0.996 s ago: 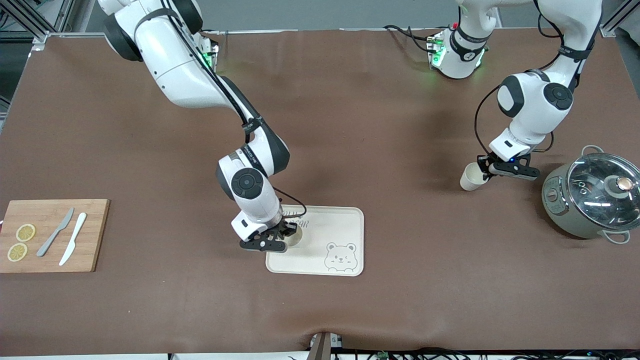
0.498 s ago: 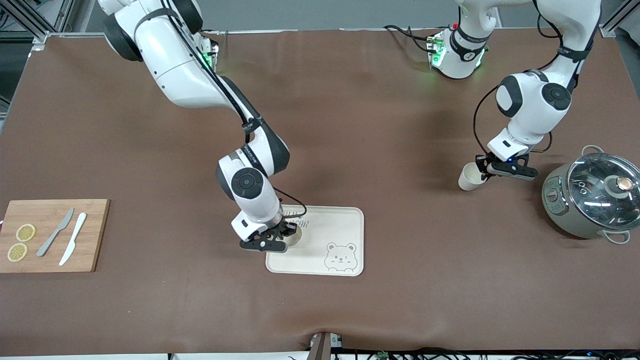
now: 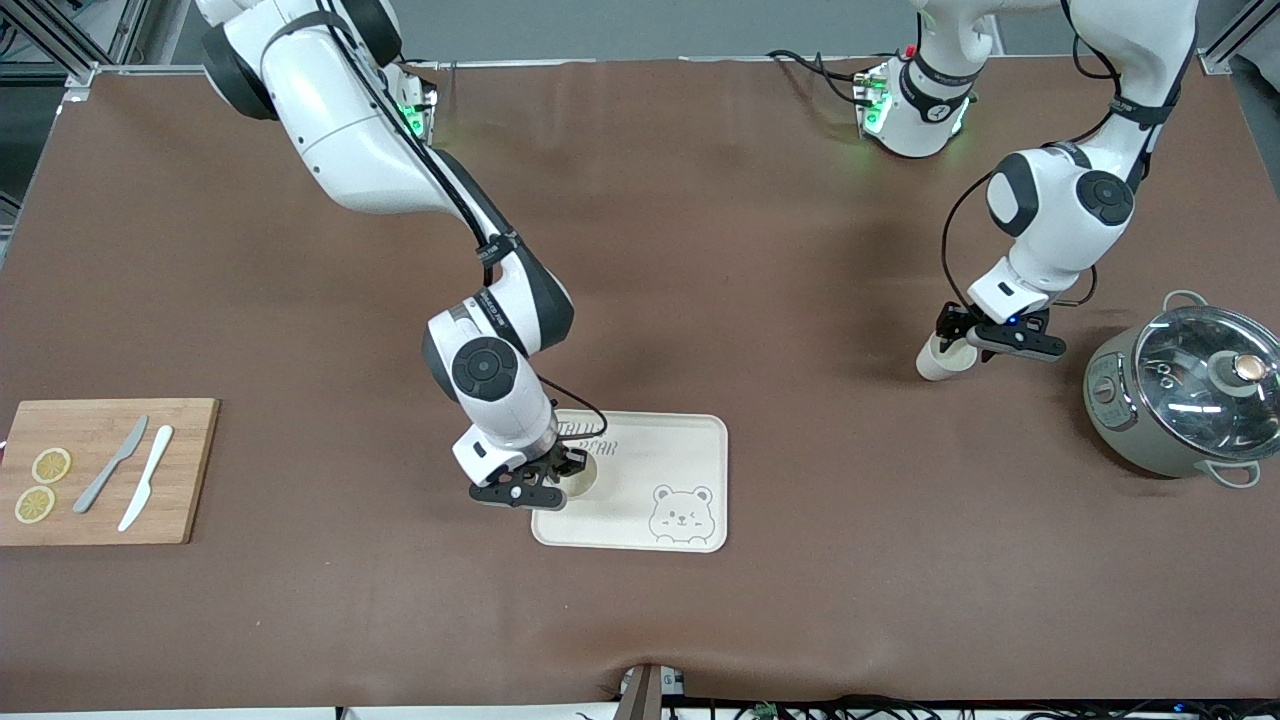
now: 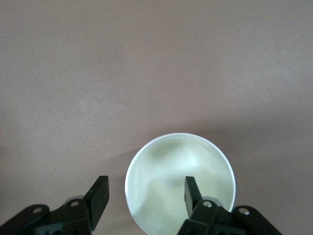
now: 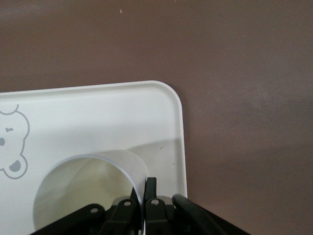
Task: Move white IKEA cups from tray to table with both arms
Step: 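Move the cup with the right gripper while the left gripper lowers its cup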
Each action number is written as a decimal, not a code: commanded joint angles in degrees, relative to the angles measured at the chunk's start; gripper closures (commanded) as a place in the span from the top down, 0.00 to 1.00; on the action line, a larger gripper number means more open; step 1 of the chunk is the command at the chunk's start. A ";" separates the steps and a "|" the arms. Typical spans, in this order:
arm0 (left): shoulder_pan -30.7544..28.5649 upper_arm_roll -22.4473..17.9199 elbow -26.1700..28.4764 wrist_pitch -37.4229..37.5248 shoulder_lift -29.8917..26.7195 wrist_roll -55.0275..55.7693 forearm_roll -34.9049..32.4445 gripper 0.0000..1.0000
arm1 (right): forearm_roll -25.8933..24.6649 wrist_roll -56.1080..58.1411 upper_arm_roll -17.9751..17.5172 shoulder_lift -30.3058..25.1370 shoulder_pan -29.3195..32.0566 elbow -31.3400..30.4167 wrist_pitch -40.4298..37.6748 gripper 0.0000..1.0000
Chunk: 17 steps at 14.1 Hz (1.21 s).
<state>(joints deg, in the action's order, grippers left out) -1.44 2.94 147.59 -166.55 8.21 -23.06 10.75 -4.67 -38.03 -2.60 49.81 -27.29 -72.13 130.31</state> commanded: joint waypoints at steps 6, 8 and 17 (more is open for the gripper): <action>-0.67 0.84 0.24 -0.18 -0.91 -2.08 2.60 0.71 | 0.10 5.77 -1.00 -12.88 5.40 -2.73 -17.02 0.00; -0.49 1.01 0.07 1.04 -1.62 -2.17 5.50 0.71 | 0.10 9.27 -0.92 -16.40 7.15 -8.17 -15.71 0.00; -0.93 1.37 -5.64 16.59 -6.28 -2.43 6.30 0.71 | 0.10 25.27 -1.00 -28.71 16.82 -30.59 -4.12 0.00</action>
<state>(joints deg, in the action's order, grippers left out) -1.54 3.87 143.05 -153.55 3.57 -23.64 15.29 -4.65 -15.44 -2.55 25.43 -12.73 -95.99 123.03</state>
